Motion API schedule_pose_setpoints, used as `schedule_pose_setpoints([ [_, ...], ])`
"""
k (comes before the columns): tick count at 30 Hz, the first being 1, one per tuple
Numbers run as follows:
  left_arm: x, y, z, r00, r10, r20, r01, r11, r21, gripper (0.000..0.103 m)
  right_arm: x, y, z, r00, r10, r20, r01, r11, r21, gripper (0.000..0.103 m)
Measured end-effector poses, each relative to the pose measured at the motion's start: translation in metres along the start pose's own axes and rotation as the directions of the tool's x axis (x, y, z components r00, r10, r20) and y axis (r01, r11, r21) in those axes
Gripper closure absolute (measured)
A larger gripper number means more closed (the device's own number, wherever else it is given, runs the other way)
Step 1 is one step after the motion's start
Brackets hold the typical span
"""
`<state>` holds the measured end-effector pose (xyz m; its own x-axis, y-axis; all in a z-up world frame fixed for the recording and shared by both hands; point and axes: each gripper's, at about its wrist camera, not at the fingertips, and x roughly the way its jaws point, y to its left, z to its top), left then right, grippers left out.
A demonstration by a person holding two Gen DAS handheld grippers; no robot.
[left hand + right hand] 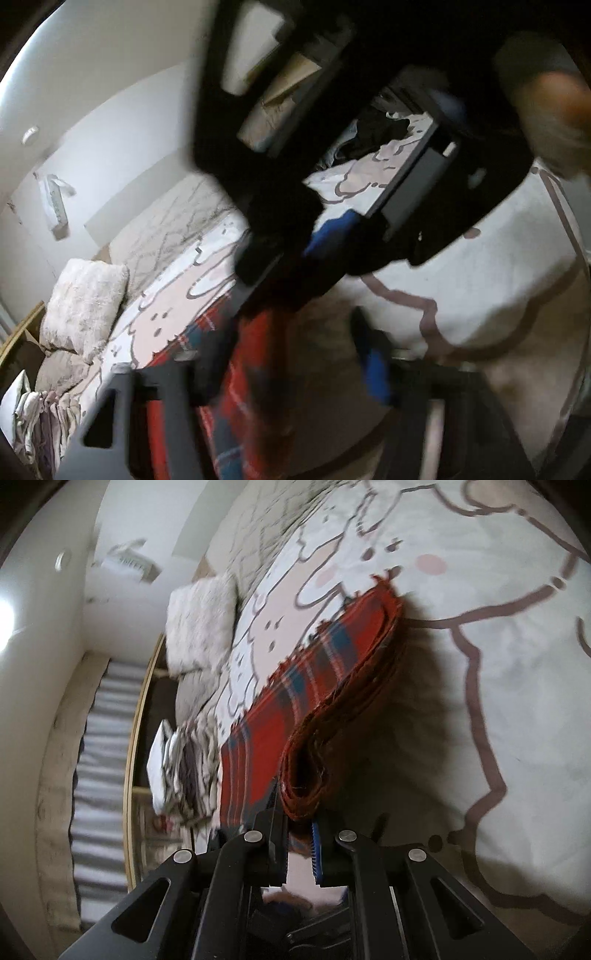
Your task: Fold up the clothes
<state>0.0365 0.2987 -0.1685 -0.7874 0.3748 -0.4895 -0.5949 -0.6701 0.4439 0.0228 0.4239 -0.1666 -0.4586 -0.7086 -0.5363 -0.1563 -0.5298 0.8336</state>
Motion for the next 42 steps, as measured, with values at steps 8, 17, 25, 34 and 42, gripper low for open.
schedule_pose_setpoints([
  [8, 0.029, 0.038, 0.013, 0.984, -0.131, -0.116, 0.097, 0.96, -0.261, 0.093, -0.01, -0.008, 0.02, 0.999, 0.003, -0.032, -0.004, 0.999, -0.035, 0.092],
  [17, 0.011, 0.062, 0.021, 0.977, -0.189, -0.103, 0.125, 0.887, -0.444, 0.093, -0.009, -0.058, 0.064, 0.996, 0.09, -0.015, -0.085, 0.973, 0.213, 0.0],
  [25, 0.003, 0.04, 0.02, 0.971, -0.219, -0.097, 0.157, 0.888, -0.432, 0.093, 0.067, -0.087, 0.116, 0.982, 0.113, -0.154, -0.056, 0.941, 0.333, 0.006],
  [34, -0.008, 0.055, 0.022, 0.974, -0.216, -0.067, 0.163, 0.875, -0.456, 0.093, 0.107, -0.028, 0.155, 0.981, -0.078, -0.175, 0.09, 0.994, 0.066, 0.09],
  [42, -0.061, 0.123, 0.007, 0.994, -0.106, -0.04, 0.066, 0.825, -0.561, 0.093, 0.109, 0.088, 0.14, 0.99, -0.109, -0.085, 0.093, 0.98, -0.174, 0.09],
])
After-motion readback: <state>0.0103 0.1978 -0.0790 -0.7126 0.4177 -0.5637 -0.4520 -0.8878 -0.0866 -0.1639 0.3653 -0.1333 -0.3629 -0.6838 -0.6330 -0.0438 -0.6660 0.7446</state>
